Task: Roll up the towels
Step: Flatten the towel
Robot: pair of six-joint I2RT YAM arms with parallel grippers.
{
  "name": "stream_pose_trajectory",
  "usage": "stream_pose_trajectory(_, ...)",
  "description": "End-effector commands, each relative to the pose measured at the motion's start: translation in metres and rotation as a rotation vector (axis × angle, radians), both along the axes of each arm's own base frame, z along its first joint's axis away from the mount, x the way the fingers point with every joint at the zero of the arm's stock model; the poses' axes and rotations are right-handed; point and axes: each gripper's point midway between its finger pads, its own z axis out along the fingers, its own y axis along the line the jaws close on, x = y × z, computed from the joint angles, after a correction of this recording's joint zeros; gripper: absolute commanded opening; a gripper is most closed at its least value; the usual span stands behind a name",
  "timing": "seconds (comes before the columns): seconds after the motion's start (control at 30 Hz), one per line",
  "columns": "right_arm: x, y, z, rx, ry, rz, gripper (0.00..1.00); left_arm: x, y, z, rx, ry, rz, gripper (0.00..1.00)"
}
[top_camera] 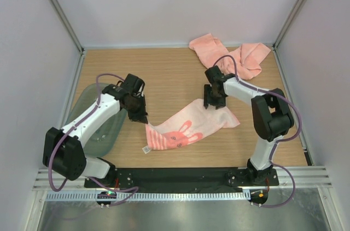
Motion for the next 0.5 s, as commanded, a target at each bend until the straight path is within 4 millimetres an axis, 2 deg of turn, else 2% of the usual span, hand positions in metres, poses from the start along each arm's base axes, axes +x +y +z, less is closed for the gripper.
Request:
stream_pose_trajectory(0.0,0.008,0.006,0.021,0.037,-0.082,0.011,0.65,-0.001,0.008,0.009,0.011,-0.038,0.001,0.0)
stream_pose_trajectory(0.07,0.01,0.005,0.033,0.042,-0.119,0.005,0.78,-0.003,0.009,0.008,0.011,-0.039,0.008,0.0)
stream_pose_trajectory(0.13,0.012,0.002,0.038,0.031,-0.134,-0.003,0.81,-0.005,0.009,0.006,0.008,-0.034,0.006,0.0)
stream_pose_trajectory(0.27,0.02,-0.001,0.033,-0.009,-0.131,-0.004,0.82,-0.005,0.007,0.004,0.005,-0.031,0.006,0.0)
stream_pose_trajectory(0.3,0.021,-0.001,0.024,-0.017,-0.111,-0.001,0.82,-0.004,0.007,0.004,0.004,-0.03,0.004,0.0)
stream_pose_trajectory(0.47,0.028,0.003,0.005,-0.026,-0.086,-0.001,0.8,0.0,0.006,0.003,0.01,-0.028,-0.004,0.0)
